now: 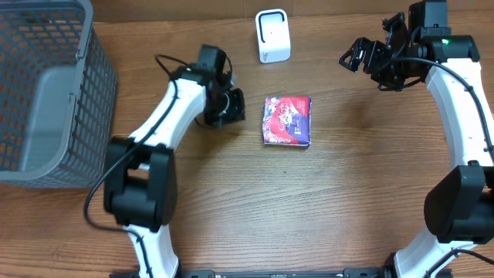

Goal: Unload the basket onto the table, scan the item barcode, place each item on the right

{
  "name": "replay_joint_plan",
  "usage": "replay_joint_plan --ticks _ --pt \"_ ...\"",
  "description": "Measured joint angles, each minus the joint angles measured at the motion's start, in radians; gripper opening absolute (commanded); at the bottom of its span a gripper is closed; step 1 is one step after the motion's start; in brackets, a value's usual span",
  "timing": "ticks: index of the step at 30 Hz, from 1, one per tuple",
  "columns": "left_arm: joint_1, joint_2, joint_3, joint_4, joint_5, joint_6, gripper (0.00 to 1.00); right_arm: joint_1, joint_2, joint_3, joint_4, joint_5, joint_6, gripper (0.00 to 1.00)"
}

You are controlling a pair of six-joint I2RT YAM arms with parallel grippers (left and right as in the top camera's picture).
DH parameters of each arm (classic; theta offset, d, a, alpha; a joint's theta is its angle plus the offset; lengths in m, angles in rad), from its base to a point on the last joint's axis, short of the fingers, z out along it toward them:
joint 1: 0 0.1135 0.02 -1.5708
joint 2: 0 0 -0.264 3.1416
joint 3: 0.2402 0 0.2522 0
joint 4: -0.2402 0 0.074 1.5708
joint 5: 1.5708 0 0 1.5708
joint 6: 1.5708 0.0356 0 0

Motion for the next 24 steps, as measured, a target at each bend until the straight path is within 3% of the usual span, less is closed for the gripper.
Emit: replay_joint_plan --ticks 2,3,6,13,24 --pt "0.003 -0.053 0.037 -0.059 -0.076 0.016 0.04 0.0 0.0 0.0 0.0 0.0 0.0 1.0" --pt "0.004 -0.086 0.057 -0.085 -0.114 0.021 0.11 0.0 0.0 0.0 0.0 0.0 0.0 1.0" --pt "0.006 -0.196 0.109 -0.142 -0.228 0.039 1.0 0.0 0.0 0.0 0.0 0.0 0.0 1.0" --pt "0.042 -0.367 0.141 -0.225 -0.431 0.042 1.0 0.0 0.0 0.0 0.027 -0.002 0.0 1.0" --pt "0.064 -0.361 0.14 -0.278 -0.5 0.042 1.0 0.023 0.0 -0.024 -0.006 -0.065 0.0 1.0"
